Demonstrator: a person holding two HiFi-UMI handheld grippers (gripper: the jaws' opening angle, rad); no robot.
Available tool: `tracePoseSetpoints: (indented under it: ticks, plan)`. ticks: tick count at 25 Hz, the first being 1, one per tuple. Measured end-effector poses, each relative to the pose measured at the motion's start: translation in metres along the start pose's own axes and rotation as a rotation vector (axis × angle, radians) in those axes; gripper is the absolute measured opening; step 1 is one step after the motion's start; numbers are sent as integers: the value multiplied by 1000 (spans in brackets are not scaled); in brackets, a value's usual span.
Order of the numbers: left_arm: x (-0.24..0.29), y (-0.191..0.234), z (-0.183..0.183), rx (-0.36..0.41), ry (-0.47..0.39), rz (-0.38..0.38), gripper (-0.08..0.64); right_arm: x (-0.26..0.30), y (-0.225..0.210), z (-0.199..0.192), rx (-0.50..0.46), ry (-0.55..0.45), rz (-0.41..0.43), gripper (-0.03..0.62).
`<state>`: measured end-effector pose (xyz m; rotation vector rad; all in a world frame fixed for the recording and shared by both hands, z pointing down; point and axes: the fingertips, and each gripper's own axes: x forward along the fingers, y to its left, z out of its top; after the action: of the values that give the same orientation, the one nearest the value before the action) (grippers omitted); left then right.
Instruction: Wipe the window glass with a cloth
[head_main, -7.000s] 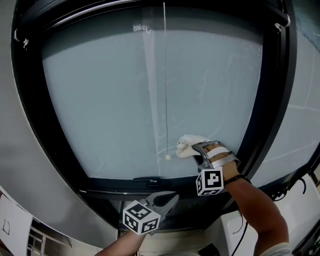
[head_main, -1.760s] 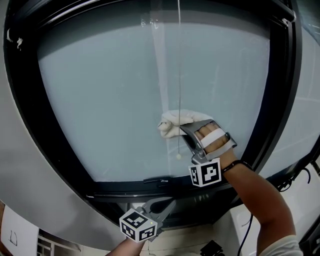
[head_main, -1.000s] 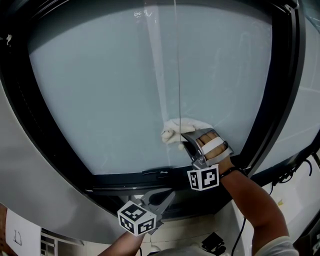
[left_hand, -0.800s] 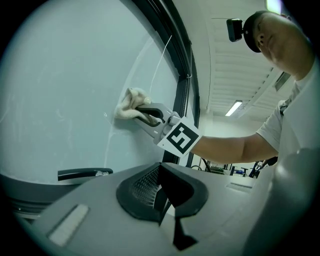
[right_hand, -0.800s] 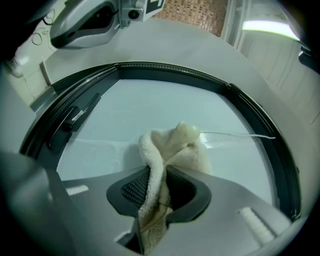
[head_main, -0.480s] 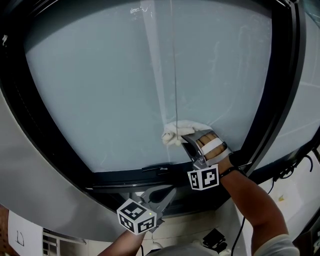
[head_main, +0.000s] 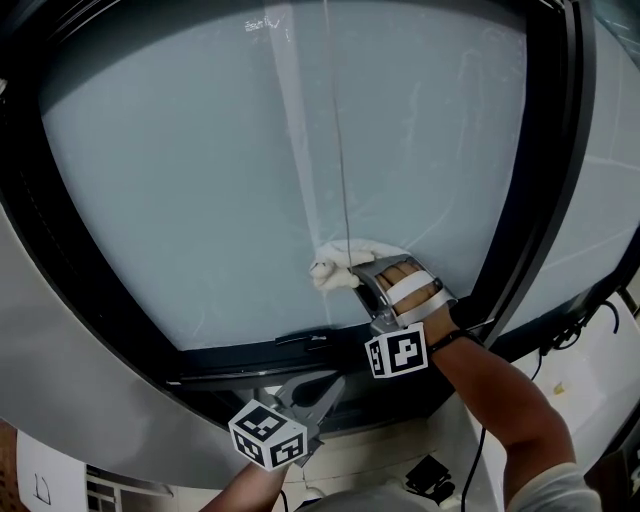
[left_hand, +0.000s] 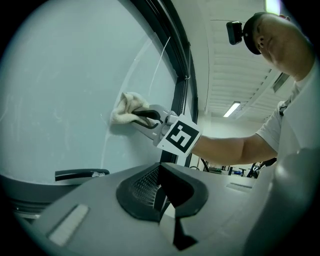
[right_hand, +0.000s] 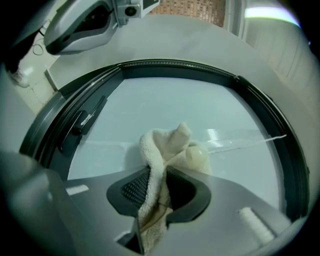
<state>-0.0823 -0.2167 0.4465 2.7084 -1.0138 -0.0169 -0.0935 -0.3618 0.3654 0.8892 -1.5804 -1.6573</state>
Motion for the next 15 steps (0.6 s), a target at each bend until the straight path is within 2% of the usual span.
tracePoseSetpoints:
  ticks: [5, 9, 12, 15]
  plan:
    - [3, -9, -7, -11, 7, -21, 17, -23, -10, -1, 56, 4, -11, 86]
    - [6, -14, 2, 2, -1, -32, 17, -46, -14, -21, 119, 36, -50, 86]
    - [10, -16, 1, 11, -4, -48, 17, -64, -28, -43, 306, 65, -95, 86]
    - [13, -19, 2, 9, 3, -52, 17, -82, -54, -76, 648, 43, -196, 86]
